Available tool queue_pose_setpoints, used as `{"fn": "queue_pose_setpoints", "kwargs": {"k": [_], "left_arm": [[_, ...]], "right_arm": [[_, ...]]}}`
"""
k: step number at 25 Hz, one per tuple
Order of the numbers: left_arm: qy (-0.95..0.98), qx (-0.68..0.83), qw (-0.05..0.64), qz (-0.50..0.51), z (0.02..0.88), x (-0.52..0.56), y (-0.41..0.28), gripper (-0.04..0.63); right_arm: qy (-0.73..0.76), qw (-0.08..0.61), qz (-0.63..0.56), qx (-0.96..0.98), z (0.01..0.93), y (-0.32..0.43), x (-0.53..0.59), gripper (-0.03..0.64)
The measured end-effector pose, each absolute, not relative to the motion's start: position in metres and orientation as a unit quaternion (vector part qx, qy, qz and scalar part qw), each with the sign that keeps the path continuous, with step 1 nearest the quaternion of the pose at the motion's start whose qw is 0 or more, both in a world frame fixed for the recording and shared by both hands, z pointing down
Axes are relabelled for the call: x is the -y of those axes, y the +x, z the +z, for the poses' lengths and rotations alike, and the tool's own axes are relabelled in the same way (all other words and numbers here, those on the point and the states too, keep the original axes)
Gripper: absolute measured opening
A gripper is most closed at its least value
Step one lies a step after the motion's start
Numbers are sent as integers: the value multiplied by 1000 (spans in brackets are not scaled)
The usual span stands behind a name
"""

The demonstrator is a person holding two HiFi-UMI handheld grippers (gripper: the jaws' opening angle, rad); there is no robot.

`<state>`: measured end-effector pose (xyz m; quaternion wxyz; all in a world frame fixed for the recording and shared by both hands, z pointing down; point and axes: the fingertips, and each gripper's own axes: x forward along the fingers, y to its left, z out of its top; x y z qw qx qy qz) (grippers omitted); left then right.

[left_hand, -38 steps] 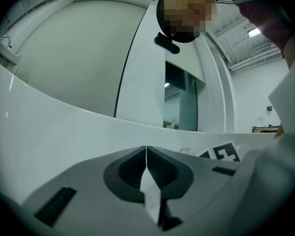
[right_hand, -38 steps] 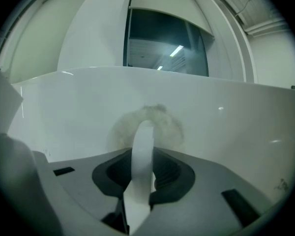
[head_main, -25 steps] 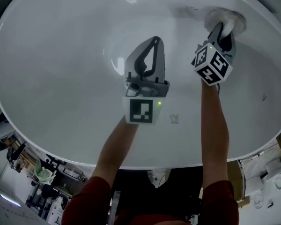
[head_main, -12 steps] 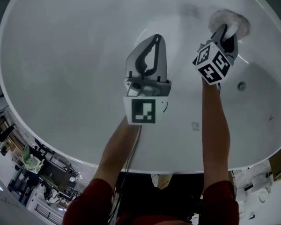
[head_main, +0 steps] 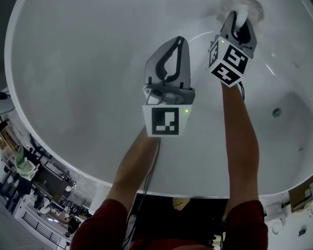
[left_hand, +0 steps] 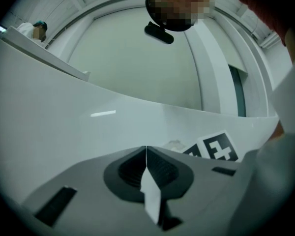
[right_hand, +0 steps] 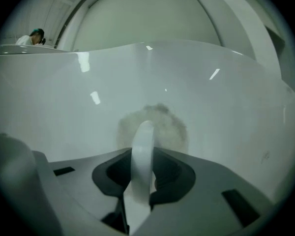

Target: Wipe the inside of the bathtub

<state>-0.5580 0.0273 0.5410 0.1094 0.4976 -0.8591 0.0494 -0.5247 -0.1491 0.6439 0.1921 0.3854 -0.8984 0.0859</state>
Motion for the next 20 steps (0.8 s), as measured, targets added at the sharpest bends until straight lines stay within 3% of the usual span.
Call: {"fn": "queue_pose_setpoints", "kwargs": {"k": [11,14,20], "left_arm": [[473,873,106,43,536,-71,-584,15],[474,873,110,40,533,-67,-575,15],[487,867,99,35,495,-47,-534,16]], "right_arm": [[295,220,70,927,640,-582,92,94],[273,235,63,931,643,-580,90,94],[263,202,73,941,583,-532,89,94]]}}
